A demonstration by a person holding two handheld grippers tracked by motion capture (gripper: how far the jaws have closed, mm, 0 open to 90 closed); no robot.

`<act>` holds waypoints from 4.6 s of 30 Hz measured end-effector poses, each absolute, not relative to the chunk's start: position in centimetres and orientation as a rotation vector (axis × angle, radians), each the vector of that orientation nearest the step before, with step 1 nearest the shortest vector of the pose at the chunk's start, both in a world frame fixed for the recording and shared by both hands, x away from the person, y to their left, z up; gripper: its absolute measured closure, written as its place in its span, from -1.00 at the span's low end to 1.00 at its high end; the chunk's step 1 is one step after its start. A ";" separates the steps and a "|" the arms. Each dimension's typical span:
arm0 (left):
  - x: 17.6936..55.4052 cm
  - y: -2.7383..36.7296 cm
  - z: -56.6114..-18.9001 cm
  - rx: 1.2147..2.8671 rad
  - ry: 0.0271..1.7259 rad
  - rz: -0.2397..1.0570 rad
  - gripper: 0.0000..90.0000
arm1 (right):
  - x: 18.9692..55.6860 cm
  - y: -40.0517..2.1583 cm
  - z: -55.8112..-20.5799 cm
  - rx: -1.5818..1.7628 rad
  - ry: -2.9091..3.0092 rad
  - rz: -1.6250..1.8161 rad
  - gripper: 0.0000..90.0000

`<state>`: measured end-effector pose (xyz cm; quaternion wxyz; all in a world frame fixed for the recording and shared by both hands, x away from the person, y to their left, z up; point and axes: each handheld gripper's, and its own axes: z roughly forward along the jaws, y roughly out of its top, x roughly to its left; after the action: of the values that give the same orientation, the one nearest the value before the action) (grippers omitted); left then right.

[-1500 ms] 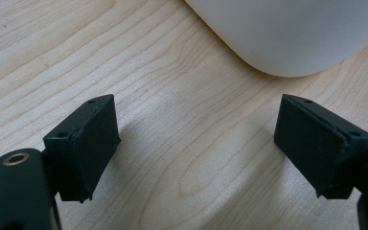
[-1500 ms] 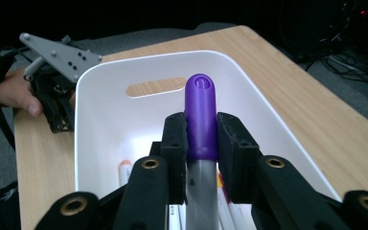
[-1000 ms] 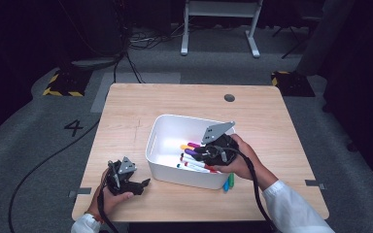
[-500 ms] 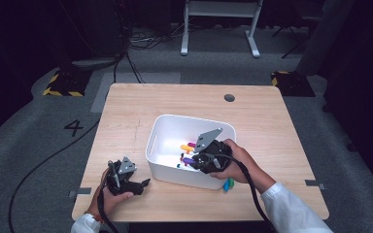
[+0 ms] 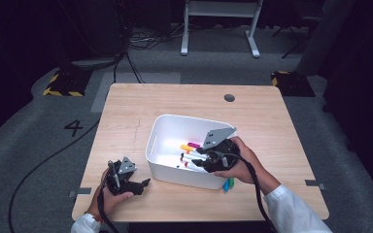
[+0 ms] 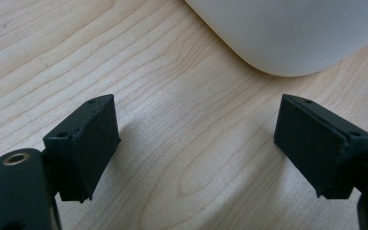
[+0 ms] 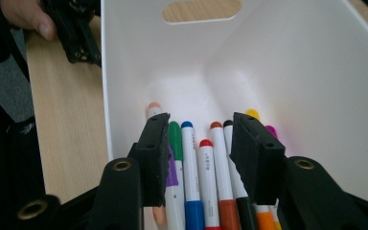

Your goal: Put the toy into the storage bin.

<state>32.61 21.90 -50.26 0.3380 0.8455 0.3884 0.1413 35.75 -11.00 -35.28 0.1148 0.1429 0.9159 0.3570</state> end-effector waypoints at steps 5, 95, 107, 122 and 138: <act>32.6 21.9 -50.3 2.203 1.012 0.368 -0.65 | 35.1 -13.4 -33.9 0.470 2.555 1.139 0.13; 32.6 21.9 -50.3 2.202 1.012 0.374 -0.66 | 35.7 -30.9 -46.8 1.127 2.202 1.148 0.65; 32.7 21.9 -50.3 2.201 1.018 0.361 -0.66 | 34.5 -31.4 -40.8 0.996 2.128 1.305 0.65; 32.7 21.9 -50.3 2.201 1.017 0.362 -0.66 | 35.1 -25.2 -33.0 0.702 2.219 1.369 0.65; 32.7 21.9 -50.3 2.200 1.016 0.362 -0.66 | 37.0 -17.4 -33.4 0.552 2.418 1.300 0.65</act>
<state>32.69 21.86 -50.28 0.3388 0.8447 0.3902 0.1392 37.02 -17.45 -33.39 0.1698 0.1944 0.8509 0.4576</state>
